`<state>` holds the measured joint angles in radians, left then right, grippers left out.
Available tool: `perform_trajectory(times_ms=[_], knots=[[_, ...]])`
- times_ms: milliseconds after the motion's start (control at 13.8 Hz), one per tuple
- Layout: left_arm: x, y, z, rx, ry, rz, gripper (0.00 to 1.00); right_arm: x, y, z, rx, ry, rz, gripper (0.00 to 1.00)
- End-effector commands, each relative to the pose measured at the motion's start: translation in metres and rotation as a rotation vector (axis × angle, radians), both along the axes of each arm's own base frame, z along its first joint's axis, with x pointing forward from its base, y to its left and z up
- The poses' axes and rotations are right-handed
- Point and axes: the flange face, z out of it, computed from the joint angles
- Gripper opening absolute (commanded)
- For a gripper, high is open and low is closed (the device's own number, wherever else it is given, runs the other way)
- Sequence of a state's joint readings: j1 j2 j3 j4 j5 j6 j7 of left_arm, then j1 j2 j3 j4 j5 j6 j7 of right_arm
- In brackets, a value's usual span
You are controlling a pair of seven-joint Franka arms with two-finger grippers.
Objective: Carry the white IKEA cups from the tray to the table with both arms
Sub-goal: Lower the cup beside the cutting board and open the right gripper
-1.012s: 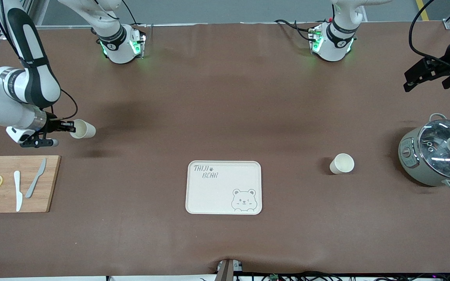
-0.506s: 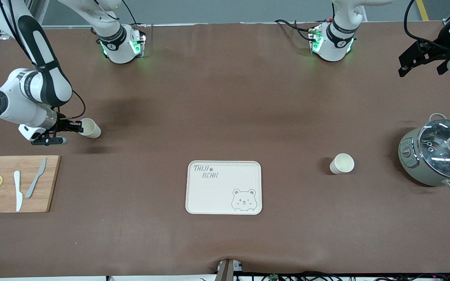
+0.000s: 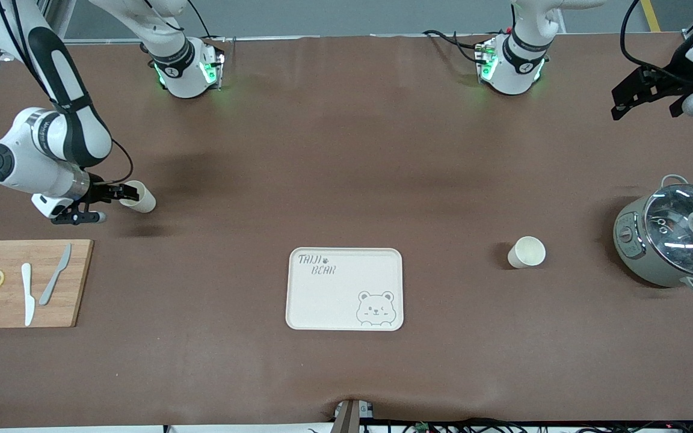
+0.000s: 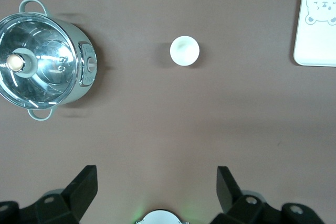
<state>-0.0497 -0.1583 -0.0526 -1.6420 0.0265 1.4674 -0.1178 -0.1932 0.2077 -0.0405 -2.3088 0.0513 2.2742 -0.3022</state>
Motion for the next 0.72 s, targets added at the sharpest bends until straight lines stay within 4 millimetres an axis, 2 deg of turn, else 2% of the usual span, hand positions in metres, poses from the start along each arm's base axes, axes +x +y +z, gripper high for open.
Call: perform_trajectory(times_ms=[0,289,361,434,651], knots=[[-0.002,0.003,0.003,0.0,-0.011,-0.016,1.0,0.02,-0.008,0.042,0.011,0.043,0.014,1.0],[-0.002,0.002,0.004,0.0,-0.012,-0.019,1.0,0.062,-0.014,0.123,0.015,0.052,0.013,1.0],[-0.002,0.002,0.004,0.0,-0.012,-0.019,1.0,0.071,-0.015,0.137,0.012,0.034,0.015,1.0],[-0.002,0.001,0.004,0.0,-0.012,-0.02,1.0,0.079,-0.013,0.151,0.01,0.001,0.018,1.0],[0.0,0.001,0.003,0.0,-0.014,-0.022,1.0,0.119,0.008,0.219,0.004,-0.058,0.066,1.0]])
